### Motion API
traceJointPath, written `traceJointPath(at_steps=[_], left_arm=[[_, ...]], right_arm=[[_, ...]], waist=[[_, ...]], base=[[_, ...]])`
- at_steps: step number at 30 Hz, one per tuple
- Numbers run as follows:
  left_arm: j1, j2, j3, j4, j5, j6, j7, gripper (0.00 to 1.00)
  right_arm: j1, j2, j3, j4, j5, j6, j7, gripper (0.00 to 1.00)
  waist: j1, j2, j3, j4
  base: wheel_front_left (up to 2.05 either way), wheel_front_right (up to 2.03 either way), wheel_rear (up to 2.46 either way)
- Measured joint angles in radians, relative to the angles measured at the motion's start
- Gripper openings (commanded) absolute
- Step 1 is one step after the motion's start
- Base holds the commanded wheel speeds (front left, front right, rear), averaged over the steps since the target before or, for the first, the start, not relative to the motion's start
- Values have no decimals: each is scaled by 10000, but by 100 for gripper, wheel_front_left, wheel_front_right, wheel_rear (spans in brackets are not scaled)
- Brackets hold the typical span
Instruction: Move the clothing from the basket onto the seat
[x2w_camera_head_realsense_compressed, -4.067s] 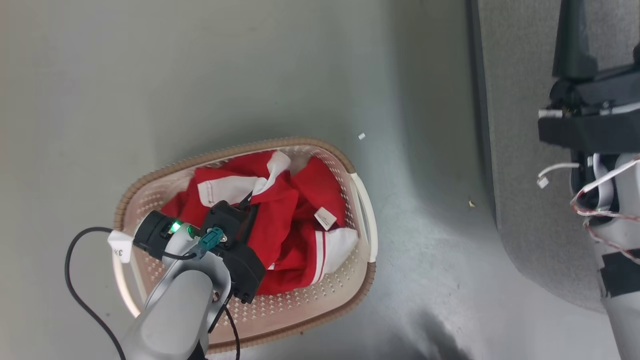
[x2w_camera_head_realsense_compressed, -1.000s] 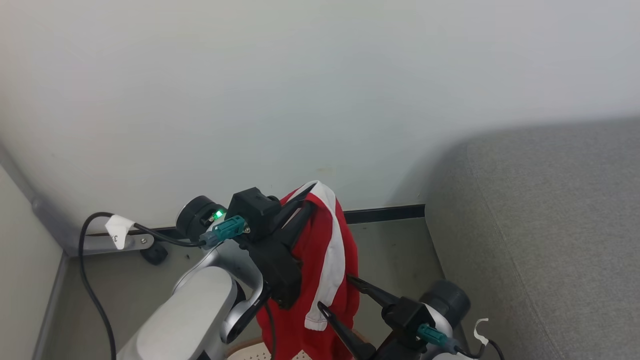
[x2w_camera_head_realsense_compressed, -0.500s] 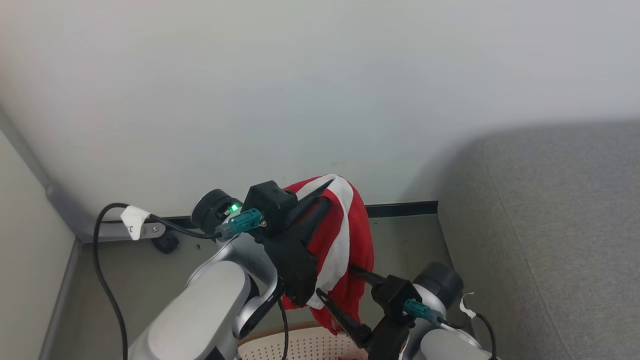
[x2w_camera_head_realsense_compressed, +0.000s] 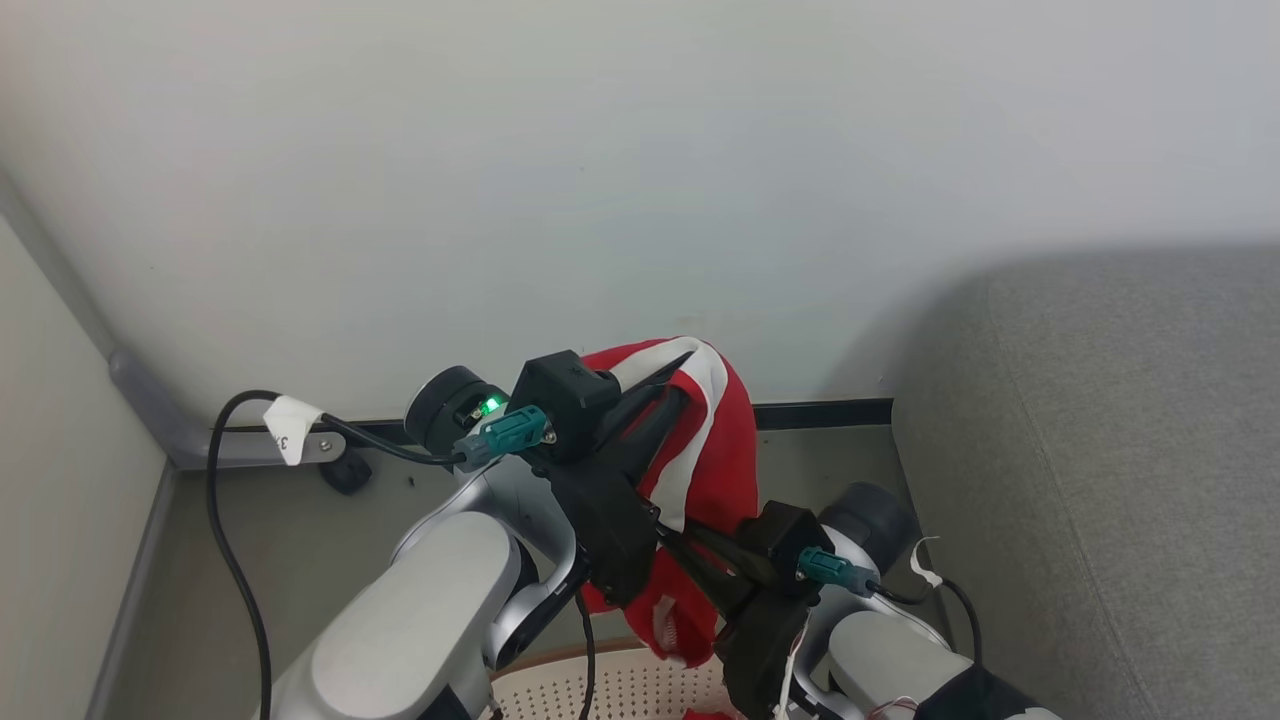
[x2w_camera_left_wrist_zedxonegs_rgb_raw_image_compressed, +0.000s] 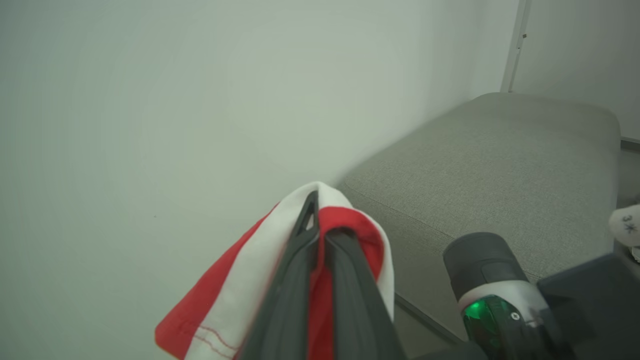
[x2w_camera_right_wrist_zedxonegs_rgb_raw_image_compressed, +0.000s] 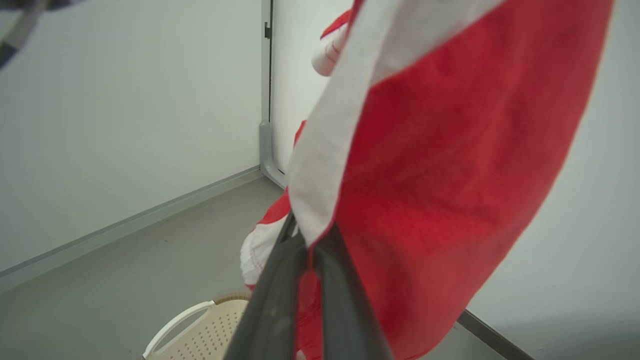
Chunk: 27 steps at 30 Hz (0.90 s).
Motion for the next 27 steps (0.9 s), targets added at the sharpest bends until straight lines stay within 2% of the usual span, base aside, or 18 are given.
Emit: traceJointPath(at_steps=[1, 9, 15, 18, 19, 20, 21, 22, 23, 27], left_arm=[[-18, 2, -6, -4, -15, 0, 0, 0], [-92, 207, 123, -4, -54, 2, -2, 0], [18, 460, 288, -6, -71, 171, -44, 0], [190, 474, 334, -13, -98, 221, -104, 0], [320, 468, 433, -23, -209, 265, -180, 3], [369, 470, 458, -36, -276, 265, -180, 37], [425, 472, 489, -75, -368, 265, -211, 48], [505, 474, 510, -105, -443, 268, -276, 91], [560, 466, 510, -117, -462, 270, -280, 100], [760, 454, 543, -238, -527, 276, -508, 100]], right_arm=[[-30, 6, 63, -104, 127, 0, -2, 0], [-199, 10, 307, -104, 600, 0, -8, 0], [-194, -13, -111, 58, 769, 0, -8, 0], [-181, -291, -516, -171, 917, 0, -10, 0], [-169, -646, -867, -295, 966, 2, -13, 0], [-165, -846, -1062, -378, 1016, 0, -31, 0], [-165, -1026, -1231, -468, 1022, 0, -38, 0], [-165, -1177, -1396, -550, 1032, 0, -42, 0], [-158, -1312, -1551, -667, 1057, 0, -46, 0], [-159, -1822, -2111, -1120, 1106, -102, -50, 0]], waist=[[0, 0, 10, 21], [0, 0, 95, 35], [0, 0, 131, -204], [0, 0, 143, -392], [0, 0, 146, -532], [0, 0, 146, -608], [0, 0, 143, -683], [0, 0, 139, -763], [0, 0, 133, -843], [-2, 0, 95, -1174]], base=[[0, 0, 0], [0, 0, 0], [0, 0, 0], [0, 0, 0], [0, 0, 0], [0, 0, 0], [0, 0, 0], [0, 0, 0], [0, 0, 0], [0, 0, 0]])
